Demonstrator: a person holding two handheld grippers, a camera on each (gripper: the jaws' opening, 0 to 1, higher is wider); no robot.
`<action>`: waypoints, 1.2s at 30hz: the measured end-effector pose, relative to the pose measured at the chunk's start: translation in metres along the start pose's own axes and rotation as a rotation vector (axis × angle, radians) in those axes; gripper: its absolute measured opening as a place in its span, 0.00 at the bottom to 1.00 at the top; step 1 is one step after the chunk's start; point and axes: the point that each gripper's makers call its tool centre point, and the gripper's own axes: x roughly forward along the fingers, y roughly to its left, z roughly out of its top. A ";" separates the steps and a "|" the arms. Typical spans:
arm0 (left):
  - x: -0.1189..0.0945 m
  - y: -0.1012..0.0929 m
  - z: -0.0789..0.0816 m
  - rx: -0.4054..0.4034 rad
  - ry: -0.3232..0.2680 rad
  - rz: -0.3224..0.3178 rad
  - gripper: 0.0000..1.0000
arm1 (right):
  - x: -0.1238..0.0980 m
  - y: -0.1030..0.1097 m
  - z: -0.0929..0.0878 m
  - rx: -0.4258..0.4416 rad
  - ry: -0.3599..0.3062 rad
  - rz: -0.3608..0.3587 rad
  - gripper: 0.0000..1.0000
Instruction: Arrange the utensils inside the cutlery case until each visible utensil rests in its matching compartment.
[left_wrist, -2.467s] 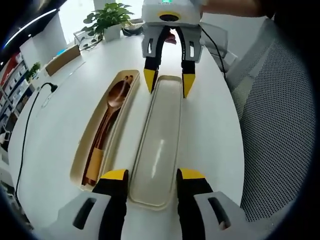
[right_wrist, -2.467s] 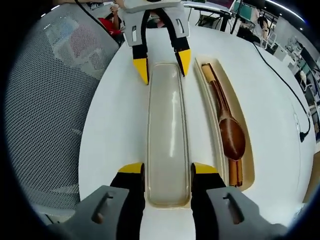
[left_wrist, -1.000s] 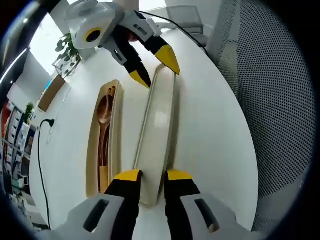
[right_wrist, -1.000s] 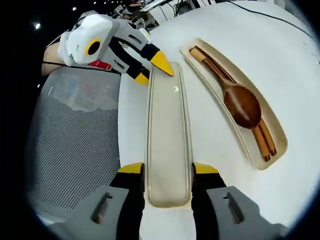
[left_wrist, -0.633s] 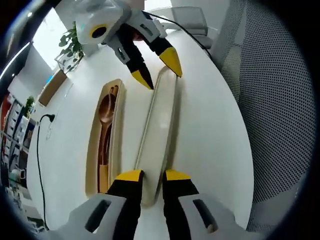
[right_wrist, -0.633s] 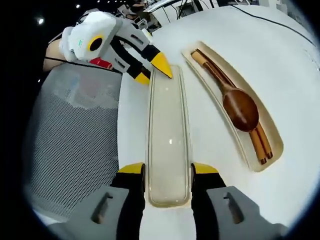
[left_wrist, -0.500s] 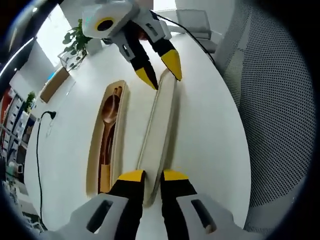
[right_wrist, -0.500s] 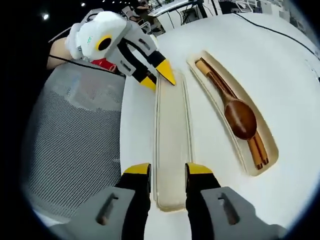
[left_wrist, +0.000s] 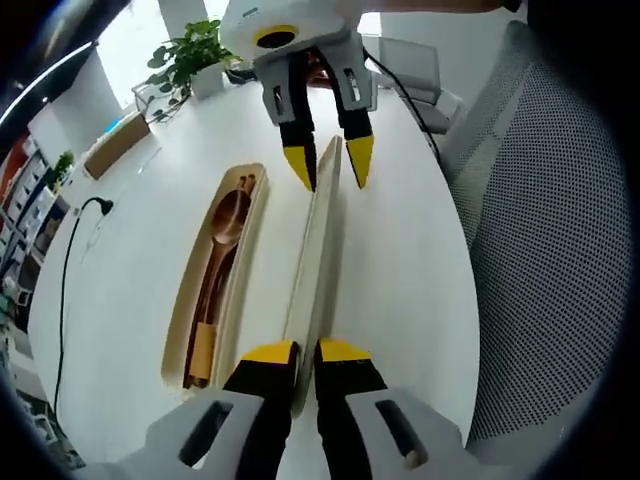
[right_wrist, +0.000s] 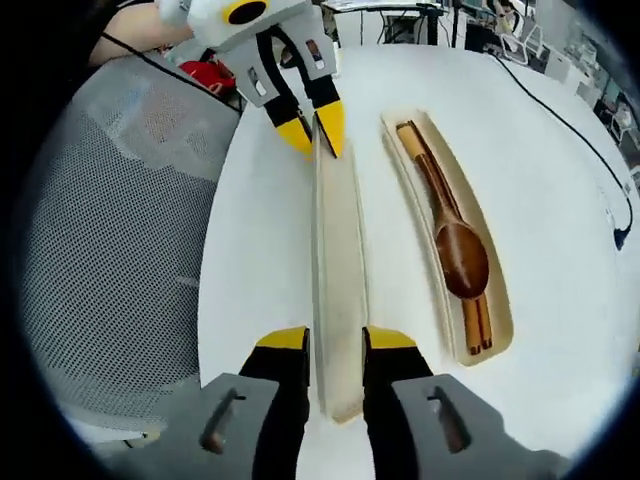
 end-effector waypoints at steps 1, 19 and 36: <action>-0.001 0.001 -0.001 -0.003 -0.001 0.001 0.06 | -0.002 -0.002 -0.001 -0.015 0.001 -0.017 0.08; -0.004 0.003 -0.012 -0.035 -0.031 -0.006 0.06 | -0.010 -0.004 -0.010 -0.027 -0.015 0.027 0.00; -0.012 -0.030 0.011 -0.256 -0.114 -0.223 0.04 | -0.015 -0.013 -0.017 0.032 -0.106 -0.068 0.11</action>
